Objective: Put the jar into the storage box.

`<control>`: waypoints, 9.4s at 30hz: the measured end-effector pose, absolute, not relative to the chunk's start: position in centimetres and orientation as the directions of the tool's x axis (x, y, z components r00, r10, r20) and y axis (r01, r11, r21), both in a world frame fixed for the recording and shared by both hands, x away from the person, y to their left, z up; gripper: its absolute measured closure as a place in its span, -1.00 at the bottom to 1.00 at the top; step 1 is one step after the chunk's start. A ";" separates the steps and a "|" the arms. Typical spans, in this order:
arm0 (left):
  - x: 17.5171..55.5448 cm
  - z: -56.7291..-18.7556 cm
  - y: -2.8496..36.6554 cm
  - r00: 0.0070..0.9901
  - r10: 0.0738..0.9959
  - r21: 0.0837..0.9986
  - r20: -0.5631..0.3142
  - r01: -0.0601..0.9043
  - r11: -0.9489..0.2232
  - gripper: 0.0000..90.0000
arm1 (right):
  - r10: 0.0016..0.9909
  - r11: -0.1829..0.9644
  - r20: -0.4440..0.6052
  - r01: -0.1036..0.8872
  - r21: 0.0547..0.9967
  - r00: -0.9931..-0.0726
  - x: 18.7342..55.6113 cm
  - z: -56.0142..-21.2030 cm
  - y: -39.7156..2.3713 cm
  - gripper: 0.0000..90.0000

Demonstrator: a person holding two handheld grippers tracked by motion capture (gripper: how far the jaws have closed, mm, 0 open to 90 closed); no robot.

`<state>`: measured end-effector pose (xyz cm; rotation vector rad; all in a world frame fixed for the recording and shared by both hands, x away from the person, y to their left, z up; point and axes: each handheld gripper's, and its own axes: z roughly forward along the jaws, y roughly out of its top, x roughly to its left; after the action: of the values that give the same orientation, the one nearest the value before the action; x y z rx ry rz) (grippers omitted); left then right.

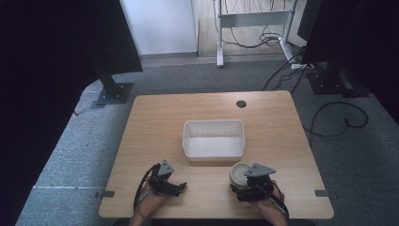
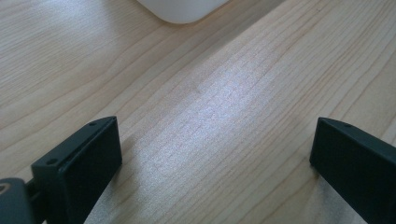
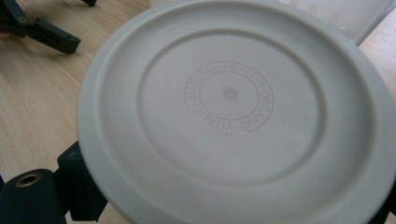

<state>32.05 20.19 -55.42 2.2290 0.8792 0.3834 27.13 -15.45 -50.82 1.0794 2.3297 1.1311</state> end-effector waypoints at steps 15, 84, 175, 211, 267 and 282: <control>32.0 -55.4 20.2 0.725 0.689 0.704 0.016 0.481 -0.522 -0.96 | 0.751 0.395 0.030 0.485 0.780 -0.659 28.8 -50.3 -14.2 -0.79; 32.0 -55.4 20.2 0.725 0.689 0.704 0.016 0.481 -0.522 -0.96 | 0.744 0.405 0.004 0.456 0.792 -0.668 36.6 -47.9 -7.2 -0.79; 32.0 -55.4 20.2 0.724 0.689 0.704 0.015 0.482 -0.521 -0.96 | 0.761 0.423 0.007 0.505 0.752 -0.648 41.9 -51.2 -2.8 -0.96; 32.0 -55.4 20.2 0.724 0.689 0.704 0.016 0.481 -0.522 -0.96 | 0.722 0.445 -0.016 0.446 0.776 -0.691 39.8 -50.0 -5.8 -0.89; 32.0 -55.4 20.2 0.719 0.694 0.704 0.016 0.485 -0.519 -0.96 | 0.724 0.441 -0.032 0.426 0.790 -0.689 33.5 -51.3 -14.3 -0.87; 32.0 -55.4 20.1 0.716 0.698 0.704 0.016 0.487 -0.517 -0.96 | 0.765 0.416 -0.019 0.470 0.778 -0.644 31.8 -53.1 -17.9 -0.86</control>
<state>31.99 20.14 -55.43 2.2223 0.8948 0.3895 31.77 -17.85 -53.11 1.0585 2.3040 1.0893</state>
